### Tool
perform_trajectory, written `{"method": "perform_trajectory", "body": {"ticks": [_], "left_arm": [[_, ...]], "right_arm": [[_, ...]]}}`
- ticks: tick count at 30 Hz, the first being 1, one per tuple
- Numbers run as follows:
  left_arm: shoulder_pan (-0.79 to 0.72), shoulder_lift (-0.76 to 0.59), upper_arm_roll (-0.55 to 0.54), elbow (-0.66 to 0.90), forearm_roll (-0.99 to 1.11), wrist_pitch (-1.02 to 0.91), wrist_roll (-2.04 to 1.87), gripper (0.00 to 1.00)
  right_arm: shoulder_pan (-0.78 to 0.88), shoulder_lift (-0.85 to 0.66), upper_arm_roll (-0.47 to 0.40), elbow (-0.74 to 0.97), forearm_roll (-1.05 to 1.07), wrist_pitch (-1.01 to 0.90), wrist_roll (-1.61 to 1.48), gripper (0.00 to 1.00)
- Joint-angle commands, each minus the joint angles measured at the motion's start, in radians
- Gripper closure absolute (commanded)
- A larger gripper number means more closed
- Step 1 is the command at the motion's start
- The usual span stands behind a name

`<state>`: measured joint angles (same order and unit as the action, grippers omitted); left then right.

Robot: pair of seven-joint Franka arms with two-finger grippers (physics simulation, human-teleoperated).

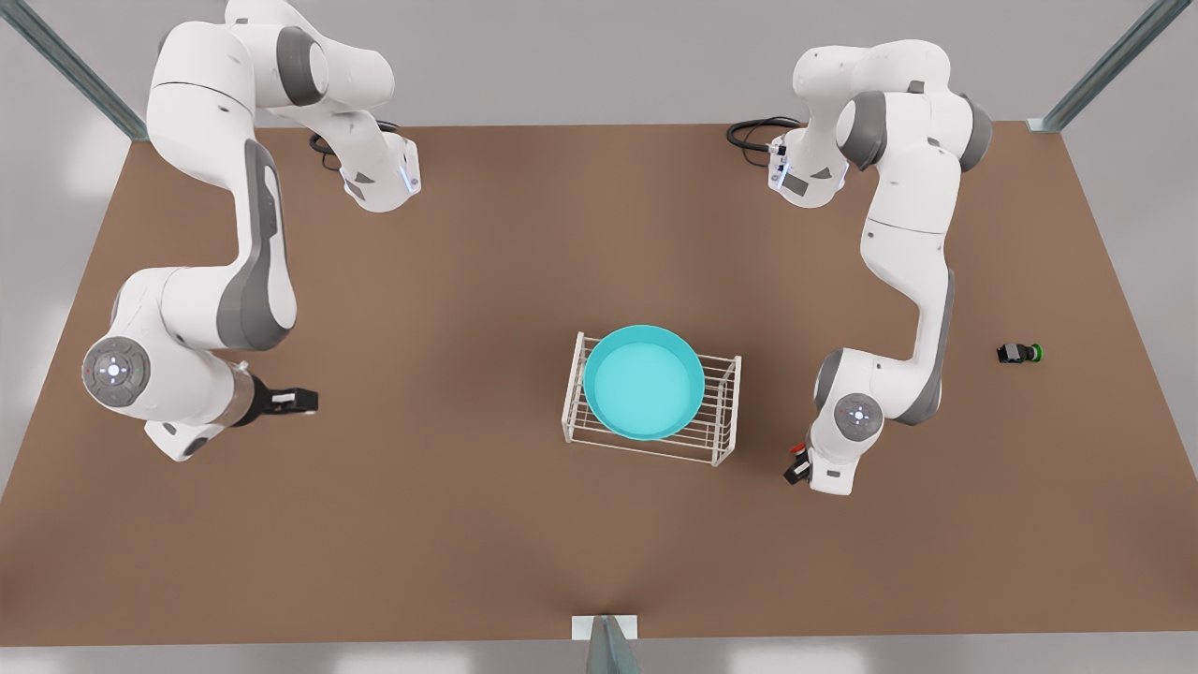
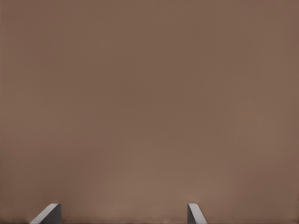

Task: Place the plate on the shelf with right arm and place the red button switch in the plate with left arm

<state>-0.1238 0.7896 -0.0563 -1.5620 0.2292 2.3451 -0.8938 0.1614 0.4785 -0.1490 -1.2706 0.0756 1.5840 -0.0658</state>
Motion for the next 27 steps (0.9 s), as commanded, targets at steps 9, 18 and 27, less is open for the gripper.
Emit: {"method": "perform_trajectory", "body": {"ticks": [9,18,27], "left_arm": [[0.003,0.002,-0.002,0.000,-0.024,0.019,-0.007,0.17],[0.009,0.034,-0.002,0.014,-0.025,0.083,0.000,0.42],[0.003,0.011,-0.005,0.057,-0.025,-0.029,0.004,0.49]], "right_arm": [[-0.020,-0.001,-0.004,0.002,-0.002,-0.047,-0.154,0.00],[-0.020,-0.001,-0.017,0.002,-0.002,-0.053,-0.155,0.00],[-0.020,-0.001,-0.020,0.002,-0.002,-0.055,-0.157,0.00]]}}
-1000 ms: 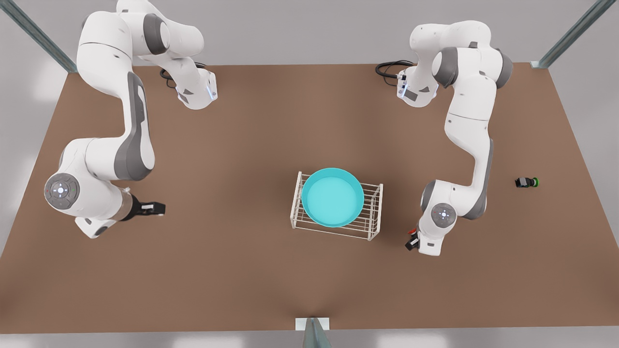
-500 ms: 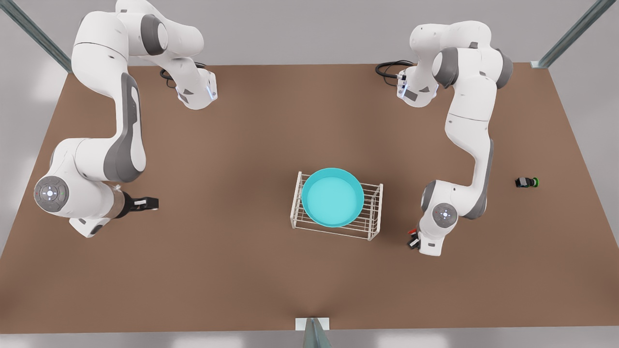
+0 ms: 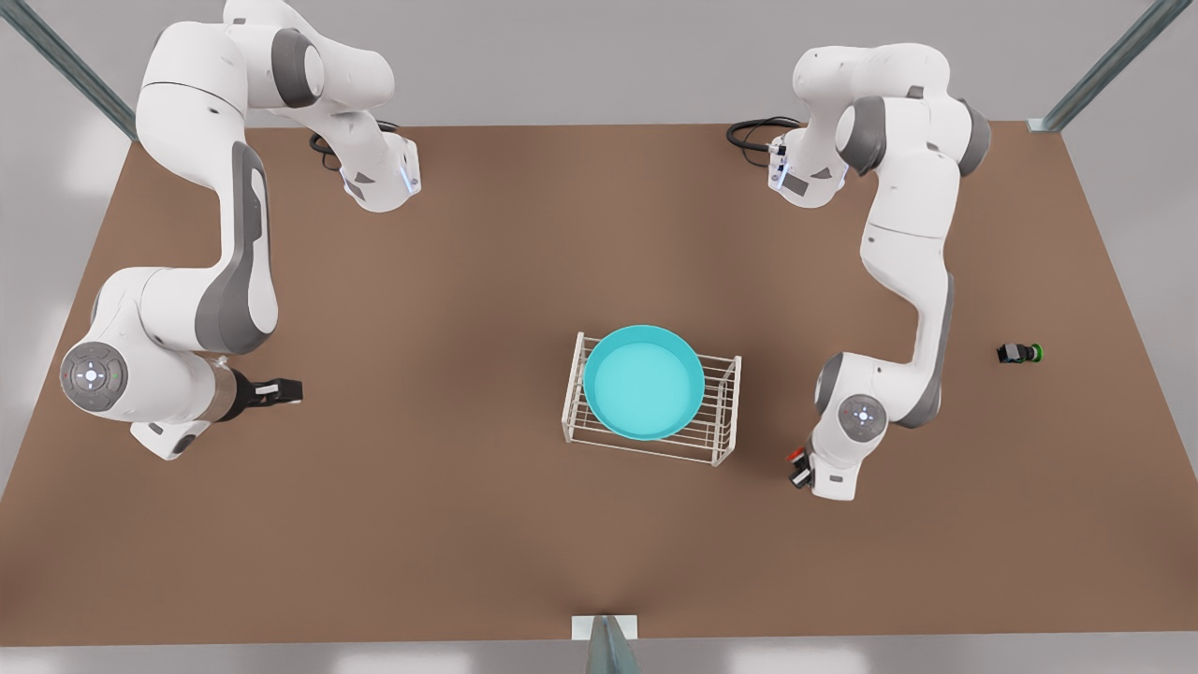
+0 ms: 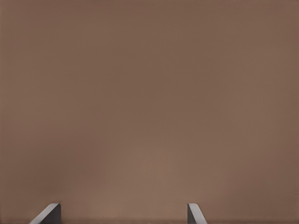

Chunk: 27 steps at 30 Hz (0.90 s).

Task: Place the plate on the shelf with right arm and place the red button switch in the plate with left arm

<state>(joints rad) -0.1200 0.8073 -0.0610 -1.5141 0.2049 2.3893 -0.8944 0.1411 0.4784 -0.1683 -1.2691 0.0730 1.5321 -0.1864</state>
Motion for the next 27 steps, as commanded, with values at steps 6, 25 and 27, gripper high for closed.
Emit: {"method": "perform_trajectory", "body": {"ticks": [6,25,27], "left_arm": [[-0.001,-0.034,-0.016,0.084,-0.001,-0.211,0.006,0.53],[-0.216,-0.165,-0.335,0.236,-0.059,-0.337,-0.620,0.53],[-0.214,-0.163,-0.333,0.215,0.010,-0.346,-0.529,0.00]], "right_arm": [[0.000,-0.001,0.004,0.023,0.001,-0.018,-0.036,0.00],[0.000,-0.001,0.007,0.025,0.001,-0.039,-0.036,0.00],[0.000,-0.001,0.004,0.025,0.002,-0.039,-0.036,0.00]]}}
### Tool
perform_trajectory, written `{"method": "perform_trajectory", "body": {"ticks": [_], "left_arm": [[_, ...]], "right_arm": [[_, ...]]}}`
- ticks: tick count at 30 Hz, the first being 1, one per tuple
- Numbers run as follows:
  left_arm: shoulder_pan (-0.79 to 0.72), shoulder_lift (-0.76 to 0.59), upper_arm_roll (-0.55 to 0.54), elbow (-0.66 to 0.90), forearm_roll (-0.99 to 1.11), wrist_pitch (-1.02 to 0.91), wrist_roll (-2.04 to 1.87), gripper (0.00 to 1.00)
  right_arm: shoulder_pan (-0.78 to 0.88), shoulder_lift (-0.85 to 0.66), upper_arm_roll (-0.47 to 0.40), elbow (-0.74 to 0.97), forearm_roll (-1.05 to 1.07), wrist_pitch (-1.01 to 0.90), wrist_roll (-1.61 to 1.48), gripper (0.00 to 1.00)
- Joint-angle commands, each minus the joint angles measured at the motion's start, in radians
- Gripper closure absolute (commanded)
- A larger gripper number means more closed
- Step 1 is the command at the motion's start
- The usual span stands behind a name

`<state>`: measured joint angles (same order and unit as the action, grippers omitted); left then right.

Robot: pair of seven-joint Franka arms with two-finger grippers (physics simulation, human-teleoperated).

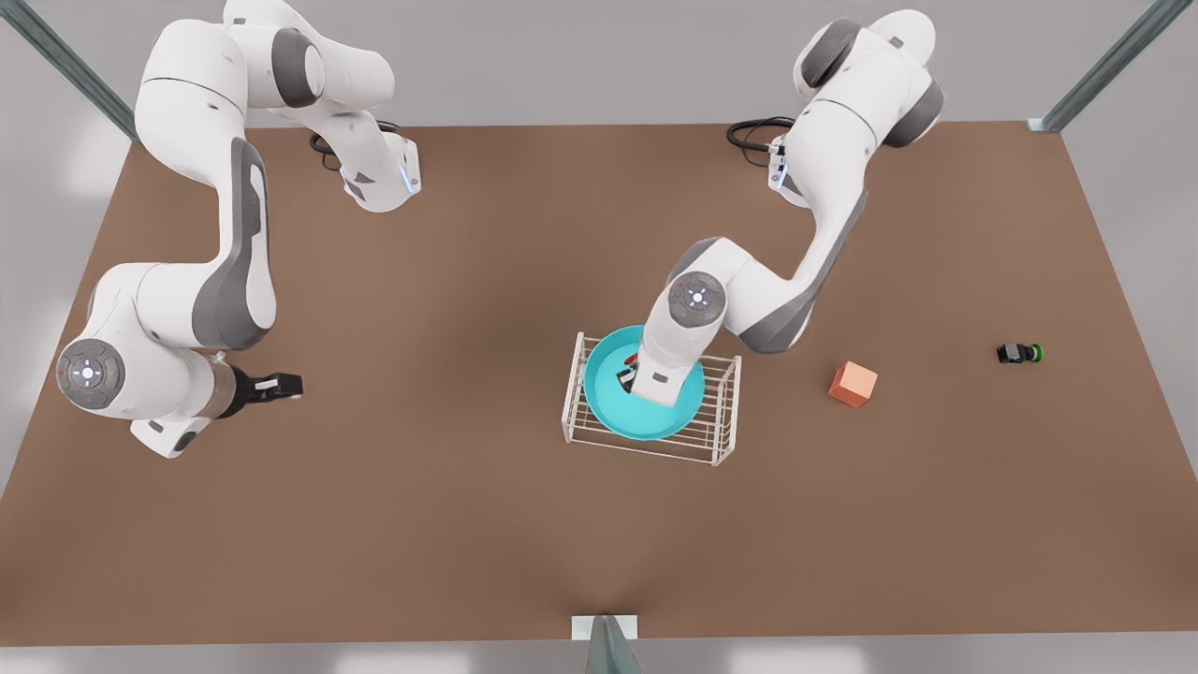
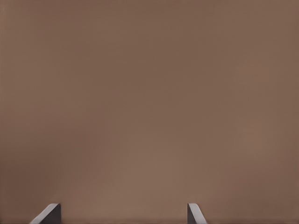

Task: Place the plate on the shelf with right arm and place the red button switch in the plate with left arm

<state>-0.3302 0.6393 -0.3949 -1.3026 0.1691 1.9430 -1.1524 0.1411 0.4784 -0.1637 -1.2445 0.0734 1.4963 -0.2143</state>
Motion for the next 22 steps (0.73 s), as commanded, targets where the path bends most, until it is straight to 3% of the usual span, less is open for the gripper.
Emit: {"method": "perform_trajectory", "body": {"ticks": [1,4,6,8,11,12,13,14,16,22], "left_arm": [[0.005,-0.010,0.002,-0.047,0.055,0.094,-0.141,0.00],[0.002,-0.004,0.002,-0.069,0.109,0.091,-0.139,0.00],[0.092,-0.124,-0.002,-0.027,0.083,-0.205,0.068,0.00],[0.365,-0.225,-0.001,-0.015,0.004,-0.443,0.634,0.00],[0.392,-0.234,0.005,-0.012,0.000,-0.640,0.651,0.00],[0.398,-0.233,0.002,-0.017,0.001,-0.657,0.680,0.00],[0.366,-0.242,0.069,-0.026,-0.014,-0.654,0.903,0.00],[0.289,-0.253,0.209,-0.021,-0.149,-0.612,1.019,0.00],[0.162,-0.242,0.387,-0.017,-0.148,-0.509,1.115,0.00],[0.211,-0.247,0.398,0.048,-0.207,-0.464,1.111,0.00]], "right_arm": [[0.000,-0.001,0.001,0.000,0.000,-0.004,-0.008,0.00],[0.000,-0.001,0.001,0.000,0.002,-0.004,-0.008,0.00],[0.002,-0.001,0.000,0.000,0.000,-0.004,-0.008,0.00],[0.002,-0.001,0.004,0.000,0.000,-0.002,-0.008,0.00],[0.002,-0.001,0.004,0.000,0.000,-0.002,-0.008,0.00],[0.002,-0.001,-0.002,0.000,0.000,-0.002,-0.008,0.00],[0.002,-0.001,-0.007,0.000,0.000,-0.004,-0.010,0.00],[0.002,-0.001,-0.007,0.000,0.002,-0.004,-0.010,0.00],[0.002,-0.001,-0.005,0.000,0.000,-0.004,-0.010,0.00],[0.002,-0.001,0.000,0.000,0.002,-0.010,-0.010,0.00]]}}
